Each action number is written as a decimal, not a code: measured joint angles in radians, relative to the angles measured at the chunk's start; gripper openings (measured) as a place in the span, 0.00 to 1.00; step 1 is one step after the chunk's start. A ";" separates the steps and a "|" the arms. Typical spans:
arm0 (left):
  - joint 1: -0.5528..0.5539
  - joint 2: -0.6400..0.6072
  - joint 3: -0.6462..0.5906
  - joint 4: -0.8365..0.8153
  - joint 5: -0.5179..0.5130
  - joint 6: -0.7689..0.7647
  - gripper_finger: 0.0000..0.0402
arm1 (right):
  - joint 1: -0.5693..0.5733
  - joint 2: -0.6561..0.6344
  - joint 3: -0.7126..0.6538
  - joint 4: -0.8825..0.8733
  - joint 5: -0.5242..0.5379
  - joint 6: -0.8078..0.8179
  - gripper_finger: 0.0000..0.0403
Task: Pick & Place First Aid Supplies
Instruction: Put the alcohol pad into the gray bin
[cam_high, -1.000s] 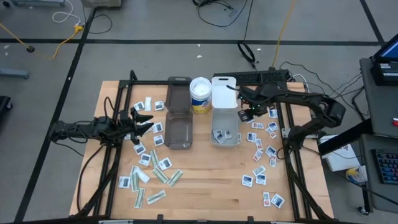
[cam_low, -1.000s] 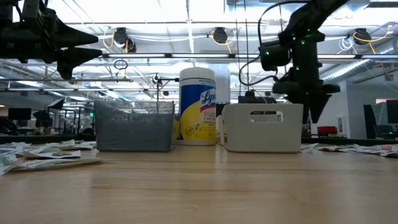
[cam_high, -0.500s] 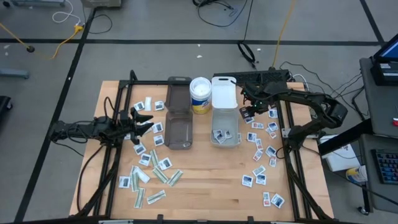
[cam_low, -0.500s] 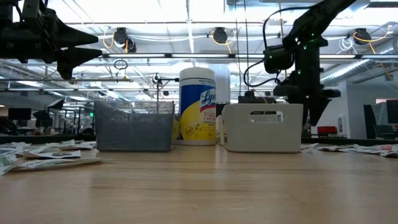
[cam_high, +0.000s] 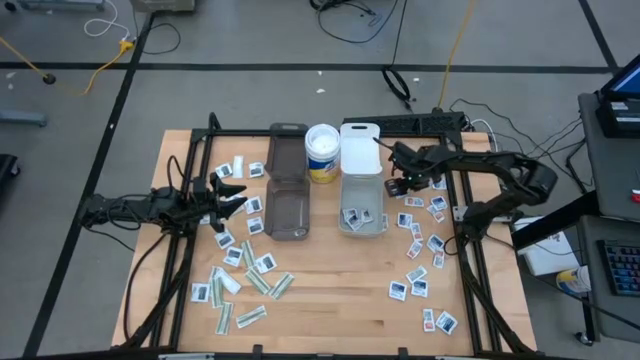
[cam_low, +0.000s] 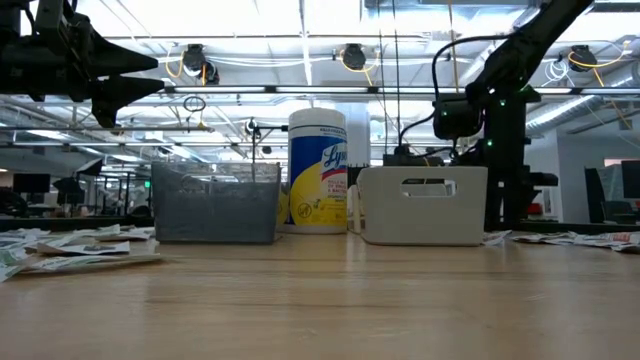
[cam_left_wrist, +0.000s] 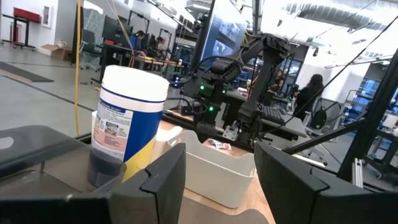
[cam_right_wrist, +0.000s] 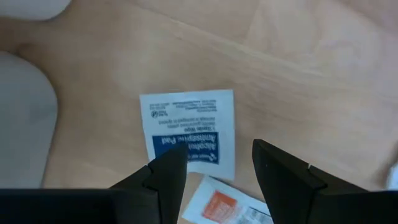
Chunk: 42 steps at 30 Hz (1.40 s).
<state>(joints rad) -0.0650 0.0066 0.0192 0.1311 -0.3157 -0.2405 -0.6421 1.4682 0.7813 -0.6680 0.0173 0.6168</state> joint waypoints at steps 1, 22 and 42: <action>0.000 0.000 0.000 0.000 0.000 0.000 0.49 | 0.000 0.005 -0.004 0.010 -0.001 0.003 0.44; 0.000 0.000 0.000 0.000 0.000 0.000 0.49 | 0.000 0.029 -0.013 0.042 -0.023 0.028 0.03; 0.000 0.000 0.000 0.000 0.000 0.000 0.49 | 0.042 -0.022 0.267 -0.358 -0.023 -0.001 0.01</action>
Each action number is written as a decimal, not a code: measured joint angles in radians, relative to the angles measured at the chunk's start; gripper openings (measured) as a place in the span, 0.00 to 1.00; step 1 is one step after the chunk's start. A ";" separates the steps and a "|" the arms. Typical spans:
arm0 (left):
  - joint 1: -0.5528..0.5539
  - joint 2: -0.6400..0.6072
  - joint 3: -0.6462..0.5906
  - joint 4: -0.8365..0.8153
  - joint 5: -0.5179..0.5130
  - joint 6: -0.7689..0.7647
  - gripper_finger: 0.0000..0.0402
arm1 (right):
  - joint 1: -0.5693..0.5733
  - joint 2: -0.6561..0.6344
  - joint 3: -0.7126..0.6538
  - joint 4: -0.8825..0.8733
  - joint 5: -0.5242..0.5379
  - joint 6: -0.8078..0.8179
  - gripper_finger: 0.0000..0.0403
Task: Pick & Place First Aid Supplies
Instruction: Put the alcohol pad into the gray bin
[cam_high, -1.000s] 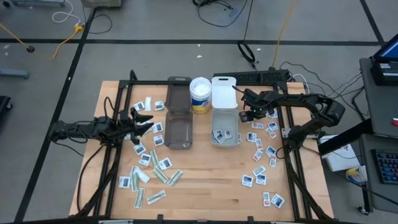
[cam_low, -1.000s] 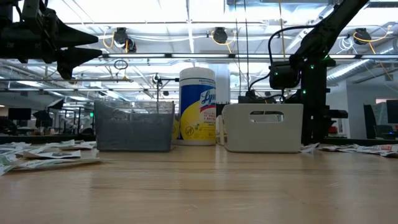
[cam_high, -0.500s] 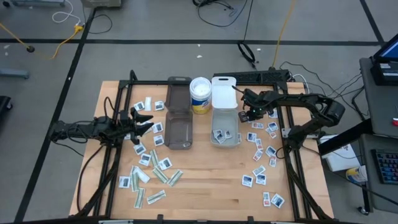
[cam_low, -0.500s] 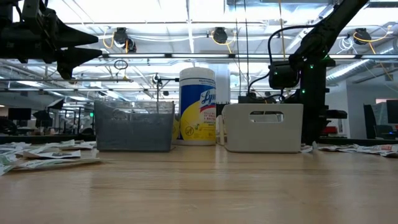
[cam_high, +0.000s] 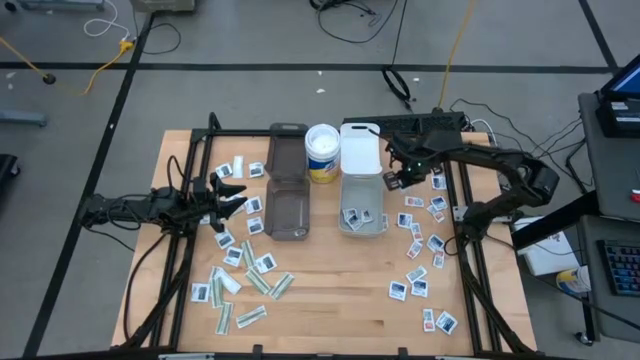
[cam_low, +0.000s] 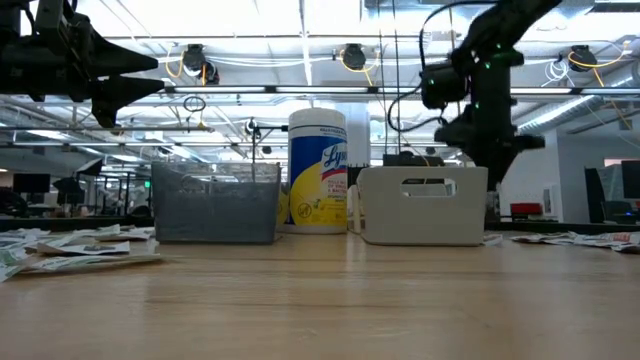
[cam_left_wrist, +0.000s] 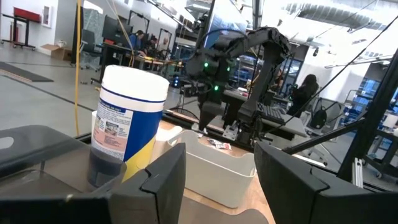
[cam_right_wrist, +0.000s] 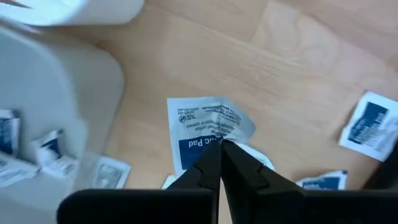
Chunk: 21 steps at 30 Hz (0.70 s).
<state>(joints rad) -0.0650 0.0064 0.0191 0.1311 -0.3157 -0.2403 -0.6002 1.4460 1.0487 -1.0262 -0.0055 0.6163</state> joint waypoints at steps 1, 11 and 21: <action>0.000 0.000 0.000 0.000 0.000 0.000 0.49 | 0.004 0.000 0.020 -0.025 0.000 0.000 0.01; 0.000 0.000 0.000 0.000 0.000 0.000 0.49 | 0.061 -0.001 0.141 -0.138 0.000 0.048 0.01; 0.000 0.000 0.000 0.000 0.000 0.000 0.49 | 0.148 0.060 0.188 -0.138 0.000 0.079 0.01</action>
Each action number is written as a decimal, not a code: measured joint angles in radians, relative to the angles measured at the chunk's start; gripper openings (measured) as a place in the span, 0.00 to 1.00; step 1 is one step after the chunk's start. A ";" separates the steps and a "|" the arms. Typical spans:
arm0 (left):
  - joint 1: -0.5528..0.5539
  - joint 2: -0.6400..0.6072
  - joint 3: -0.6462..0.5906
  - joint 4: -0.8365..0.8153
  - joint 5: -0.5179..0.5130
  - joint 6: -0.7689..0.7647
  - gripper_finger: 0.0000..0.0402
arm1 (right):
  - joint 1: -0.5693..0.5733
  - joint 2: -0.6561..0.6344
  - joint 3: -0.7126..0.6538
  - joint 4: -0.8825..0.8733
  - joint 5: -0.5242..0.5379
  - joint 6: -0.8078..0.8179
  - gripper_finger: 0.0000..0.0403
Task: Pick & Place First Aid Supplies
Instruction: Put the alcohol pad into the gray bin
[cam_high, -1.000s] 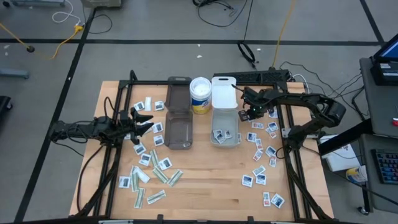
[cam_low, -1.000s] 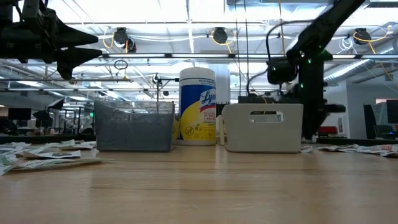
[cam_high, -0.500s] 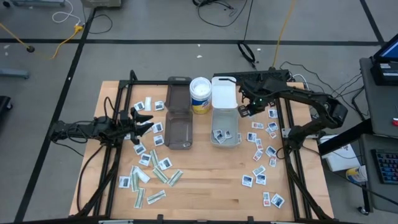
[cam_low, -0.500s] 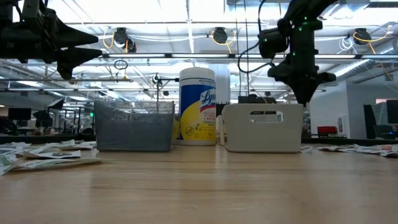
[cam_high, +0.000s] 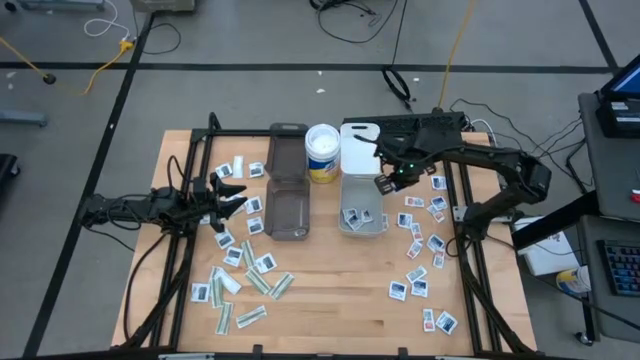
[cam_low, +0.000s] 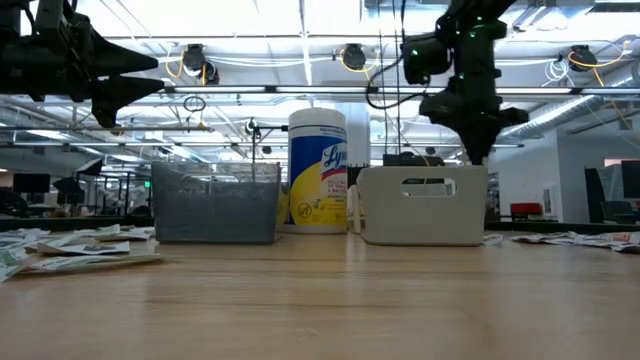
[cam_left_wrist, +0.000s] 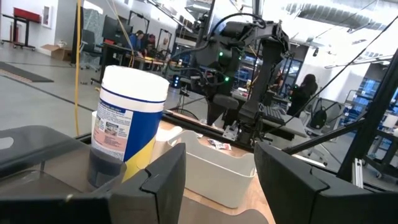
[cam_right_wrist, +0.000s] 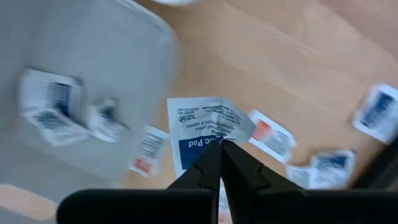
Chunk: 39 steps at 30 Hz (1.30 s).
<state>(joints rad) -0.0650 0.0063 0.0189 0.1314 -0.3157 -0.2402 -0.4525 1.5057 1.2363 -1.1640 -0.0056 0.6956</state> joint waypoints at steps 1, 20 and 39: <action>0.000 0.000 0.000 0.000 0.000 0.000 0.49 | 0.007 0.010 0.015 0.001 -0.001 0.000 0.01; 0.000 0.000 0.000 0.000 0.000 0.000 0.49 | 0.101 0.249 0.293 0.000 0.000 -0.041 0.01; 0.000 0.000 0.000 0.000 0.000 0.000 0.49 | 0.164 0.263 0.112 0.247 0.008 -0.053 0.01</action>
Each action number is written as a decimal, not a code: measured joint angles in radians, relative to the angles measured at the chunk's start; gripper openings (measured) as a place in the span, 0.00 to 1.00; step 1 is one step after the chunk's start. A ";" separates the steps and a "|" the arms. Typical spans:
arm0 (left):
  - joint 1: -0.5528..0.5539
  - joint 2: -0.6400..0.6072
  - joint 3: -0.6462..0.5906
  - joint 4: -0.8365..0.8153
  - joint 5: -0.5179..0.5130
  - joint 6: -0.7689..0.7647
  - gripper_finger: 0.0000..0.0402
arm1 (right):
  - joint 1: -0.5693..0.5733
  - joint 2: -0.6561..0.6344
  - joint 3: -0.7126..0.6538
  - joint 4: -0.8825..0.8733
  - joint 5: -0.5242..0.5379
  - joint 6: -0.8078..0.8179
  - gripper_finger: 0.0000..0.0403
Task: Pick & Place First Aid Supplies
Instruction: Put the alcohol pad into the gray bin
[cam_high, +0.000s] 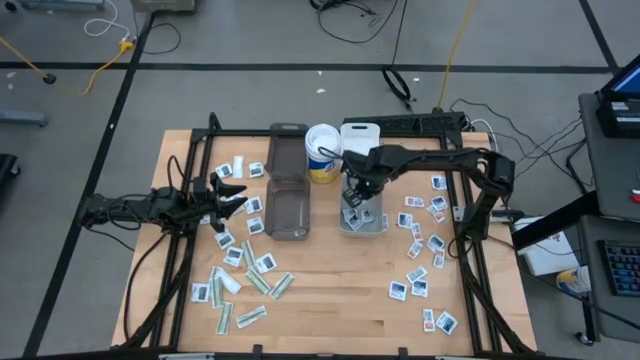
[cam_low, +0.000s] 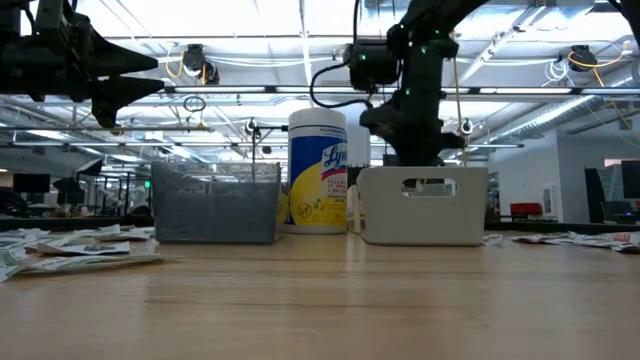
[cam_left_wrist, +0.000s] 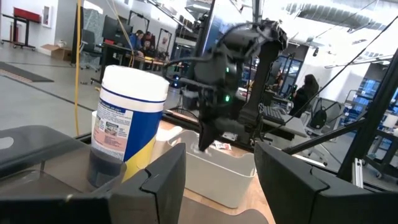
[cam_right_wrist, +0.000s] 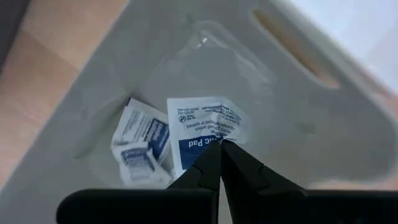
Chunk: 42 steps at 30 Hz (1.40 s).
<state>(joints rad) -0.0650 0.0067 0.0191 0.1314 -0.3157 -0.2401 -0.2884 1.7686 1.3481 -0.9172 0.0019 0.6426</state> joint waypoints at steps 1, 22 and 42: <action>0.000 0.000 0.000 0.000 0.000 0.000 0.49 | 0.004 0.001 -0.022 0.030 0.000 0.000 0.01; 0.000 0.000 0.000 0.000 0.000 0.000 0.49 | 0.011 0.001 -0.103 0.132 -0.007 -0.109 0.54; 0.000 0.000 0.000 0.000 0.000 0.000 0.49 | -0.092 -0.212 -0.102 0.013 -0.004 -0.079 0.58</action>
<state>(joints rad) -0.0650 0.0065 0.0192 0.1314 -0.3158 -0.2402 -0.3807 1.5570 1.2461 -0.9044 -0.0025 0.5640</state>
